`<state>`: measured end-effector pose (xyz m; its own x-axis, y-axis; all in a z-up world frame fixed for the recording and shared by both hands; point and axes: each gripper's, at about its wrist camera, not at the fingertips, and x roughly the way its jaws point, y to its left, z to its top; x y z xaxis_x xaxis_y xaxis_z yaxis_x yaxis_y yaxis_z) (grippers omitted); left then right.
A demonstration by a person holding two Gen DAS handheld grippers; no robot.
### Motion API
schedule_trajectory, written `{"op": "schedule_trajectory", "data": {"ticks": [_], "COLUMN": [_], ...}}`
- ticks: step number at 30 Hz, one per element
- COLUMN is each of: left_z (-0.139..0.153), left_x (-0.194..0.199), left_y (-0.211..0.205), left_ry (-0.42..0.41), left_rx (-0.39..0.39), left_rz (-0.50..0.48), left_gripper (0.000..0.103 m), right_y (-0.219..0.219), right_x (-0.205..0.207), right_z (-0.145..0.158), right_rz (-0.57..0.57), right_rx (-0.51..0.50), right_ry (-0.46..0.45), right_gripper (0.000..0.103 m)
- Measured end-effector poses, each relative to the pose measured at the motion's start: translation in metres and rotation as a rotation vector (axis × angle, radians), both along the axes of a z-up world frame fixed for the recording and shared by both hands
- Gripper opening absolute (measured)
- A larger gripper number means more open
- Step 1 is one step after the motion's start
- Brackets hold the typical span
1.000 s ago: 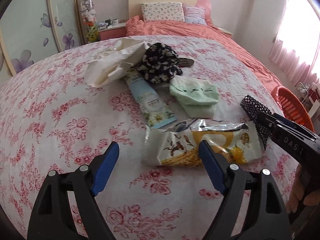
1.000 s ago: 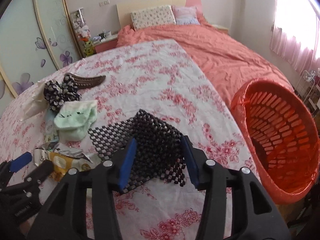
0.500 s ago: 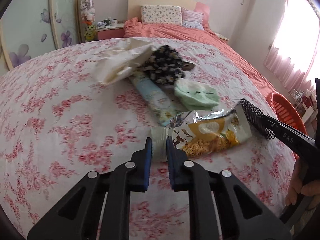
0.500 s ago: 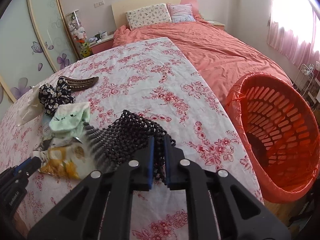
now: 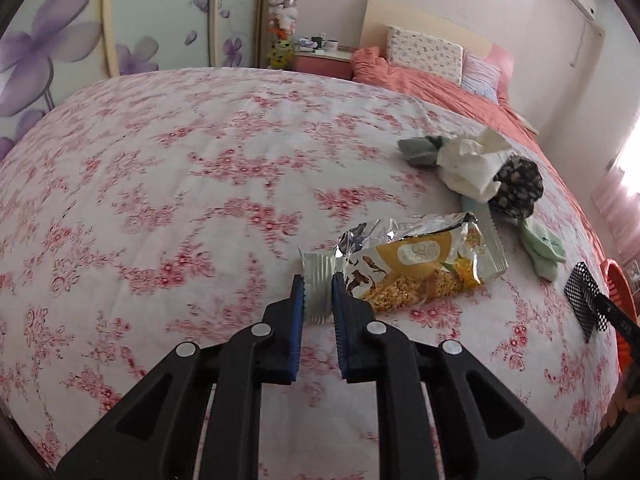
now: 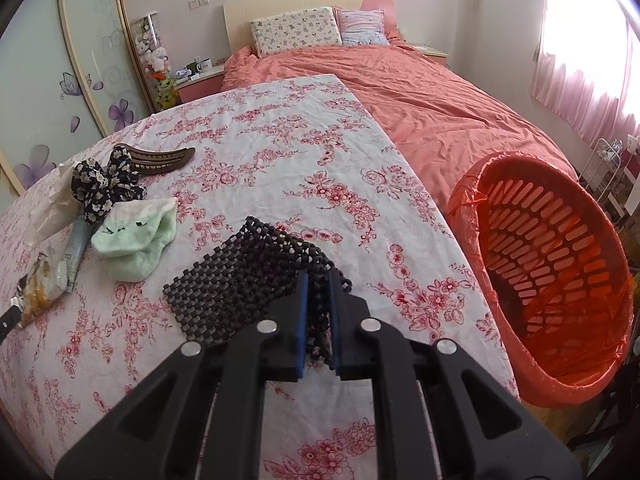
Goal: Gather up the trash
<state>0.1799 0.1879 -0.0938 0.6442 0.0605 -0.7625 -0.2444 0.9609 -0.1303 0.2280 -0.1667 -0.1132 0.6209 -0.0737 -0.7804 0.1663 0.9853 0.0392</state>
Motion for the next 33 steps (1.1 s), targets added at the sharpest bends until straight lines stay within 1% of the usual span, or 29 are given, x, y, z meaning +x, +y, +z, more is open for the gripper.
{"op": "schedule_trajectory", "data": {"ticks": [2, 3, 4, 6, 8, 10, 12, 15, 18, 20, 21, 26, 27, 28, 29, 31, 32, 33], "left_z": [0.001, 0.001, 0.001, 0.003, 0.005, 0.006, 0.006, 0.004, -0.001, -0.005, -0.007, -0.006, -0.005, -0.005, -0.005, -0.005, -0.004, -0.003], "left_x": [-0.002, -0.003, -0.003, -0.006, -0.006, -0.003, 0.003, 0.012, 0.022, 0.027, 0.031, 0.044, 0.047, 0.050, 0.053, 0.051, 0.048, 0.046], "left_y": [0.000, -0.001, -0.003, -0.011, -0.018, -0.026, -0.034, -0.048, -0.063, -0.069, -0.070, -0.053, -0.049, -0.044, -0.038, -0.030, -0.026, -0.025], "left_ry": [-0.002, -0.002, -0.003, -0.018, -0.030, -0.031, -0.029, -0.003, 0.026, 0.041, 0.051, 0.054, 0.059, 0.068, 0.085, 0.093, 0.082, 0.074], "left_rx": [-0.028, -0.042, -0.054, -0.048, -0.030, 0.005, 0.050, 0.133, 0.228, 0.282, 0.294, 0.235, 0.232, 0.224, 0.189, 0.092, 0.071, 0.072], "left_rz": [-0.010, -0.025, -0.042, -0.071, -0.110, -0.138, -0.168, -0.205, -0.235, -0.229, -0.216, -0.139, -0.114, -0.087, -0.056, -0.043, -0.043, -0.048], "left_gripper": [0.018, 0.028, 0.043, 0.059, 0.063, 0.072, 0.078, 0.081, 0.081, 0.081, 0.081, 0.081, 0.080, 0.076, 0.073, 0.072, 0.072, 0.072], "right_y": [0.000, 0.000, 0.000, -0.001, -0.001, -0.001, -0.001, -0.002, -0.003, -0.003, -0.003, -0.005, -0.005, -0.005, -0.006, -0.006, -0.006, -0.006], "right_x": [0.000, 0.000, 0.000, 0.000, 0.000, 0.000, 0.000, -0.001, -0.001, -0.001, -0.001, -0.001, -0.001, -0.001, -0.001, -0.001, -0.001, -0.001], "right_z": [0.000, 0.000, 0.000, 0.000, 0.000, 0.000, 0.000, 0.000, 0.000, -0.001, -0.001, -0.001, -0.001, -0.001, -0.001, -0.001, -0.001, -0.001], "right_rz": [0.000, 0.000, 0.000, -0.001, -0.001, 0.000, 0.000, -0.001, -0.001, -0.001, -0.001, -0.001, -0.001, -0.001, -0.001, -0.001, -0.001, -0.001], "right_rx": [-0.003, -0.001, 0.000, 0.003, 0.002, 0.002, 0.004, 0.014, 0.021, 0.026, 0.029, 0.038, 0.038, 0.039, 0.041, 0.048, 0.052, 0.055], "right_ry": [0.001, 0.001, 0.001, 0.001, 0.001, 0.001, 0.001, 0.000, -0.001, -0.002, -0.002, -0.003, -0.003, -0.003, -0.003, -0.004, -0.005, -0.005], "right_gripper": [0.011, 0.011, 0.011, 0.011, 0.011, 0.011, 0.011, 0.011, 0.011, 0.011, 0.011, 0.011, 0.011, 0.011, 0.011, 0.011, 0.011, 0.011]}}
